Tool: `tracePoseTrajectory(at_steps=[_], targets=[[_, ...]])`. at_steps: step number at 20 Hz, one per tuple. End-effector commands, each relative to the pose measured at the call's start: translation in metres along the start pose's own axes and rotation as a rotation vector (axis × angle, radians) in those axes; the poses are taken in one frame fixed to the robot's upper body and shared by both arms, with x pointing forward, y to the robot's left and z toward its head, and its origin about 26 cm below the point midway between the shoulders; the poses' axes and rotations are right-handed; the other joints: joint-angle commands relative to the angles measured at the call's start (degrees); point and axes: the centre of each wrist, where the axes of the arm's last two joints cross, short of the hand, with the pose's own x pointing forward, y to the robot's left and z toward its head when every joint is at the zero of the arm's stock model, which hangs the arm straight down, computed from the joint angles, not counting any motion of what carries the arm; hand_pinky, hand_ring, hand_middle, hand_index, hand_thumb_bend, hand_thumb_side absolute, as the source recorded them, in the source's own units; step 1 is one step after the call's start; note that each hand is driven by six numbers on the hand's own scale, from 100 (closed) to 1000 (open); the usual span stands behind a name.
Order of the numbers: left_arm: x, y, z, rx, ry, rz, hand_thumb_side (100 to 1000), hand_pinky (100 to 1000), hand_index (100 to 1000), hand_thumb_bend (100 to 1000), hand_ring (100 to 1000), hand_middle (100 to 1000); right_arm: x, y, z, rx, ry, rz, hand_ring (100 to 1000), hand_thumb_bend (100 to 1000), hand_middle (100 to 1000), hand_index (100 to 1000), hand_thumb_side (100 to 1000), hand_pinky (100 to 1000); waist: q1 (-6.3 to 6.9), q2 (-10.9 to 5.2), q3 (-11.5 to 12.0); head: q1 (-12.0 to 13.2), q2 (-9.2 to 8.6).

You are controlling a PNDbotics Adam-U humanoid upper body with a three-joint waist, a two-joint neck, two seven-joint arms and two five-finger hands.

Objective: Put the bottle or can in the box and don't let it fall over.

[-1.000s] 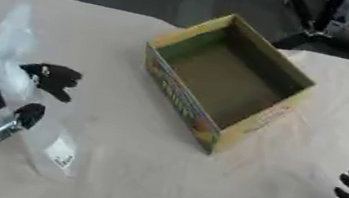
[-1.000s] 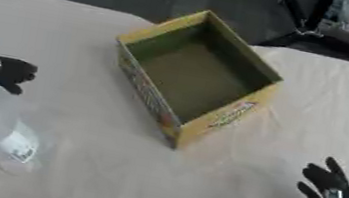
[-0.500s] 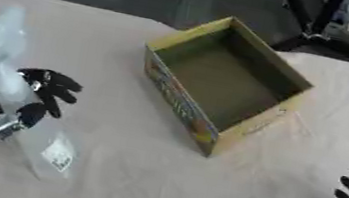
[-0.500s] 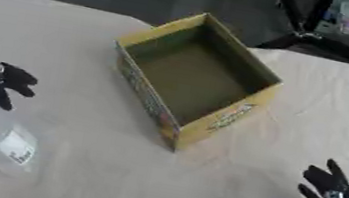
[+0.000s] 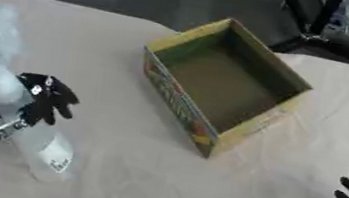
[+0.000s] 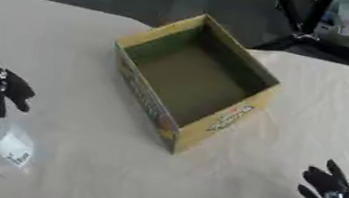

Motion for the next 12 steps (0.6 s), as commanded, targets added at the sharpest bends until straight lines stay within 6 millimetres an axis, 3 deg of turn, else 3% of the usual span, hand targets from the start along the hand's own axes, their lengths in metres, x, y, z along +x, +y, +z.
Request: tracePoseTrajectory(at_steps=[1,6,12], targets=[[0.0041,0.005,-0.0018,0.0,-0.007,-0.001,567,836,514,100,617,638,0.0035,-0.0009,-0.0011,-0.006,-0.016,-0.006,856,100,993,743,841,821,0.1,-0.78,-0.1,0.1,-0.67],[-0.0005,0.0039,-0.003,0.006,-0.014,0.024,567,720,473,100,529,546,0.0037,-0.0003,-0.0014,-0.006,-0.017,-0.008,856,100,993,743,840,821,0.0,-0.68,-0.2,0.1,-0.66],[-0.0059,0.0024,-0.0055,0.023,-0.035,0.034,566,637,438,100,468,502,0.0039,0.0001,-0.0018,-0.006,-0.018,-0.011,856,100,993,742,839,821,-0.07,-0.62,-0.3,0.1,-0.78]])
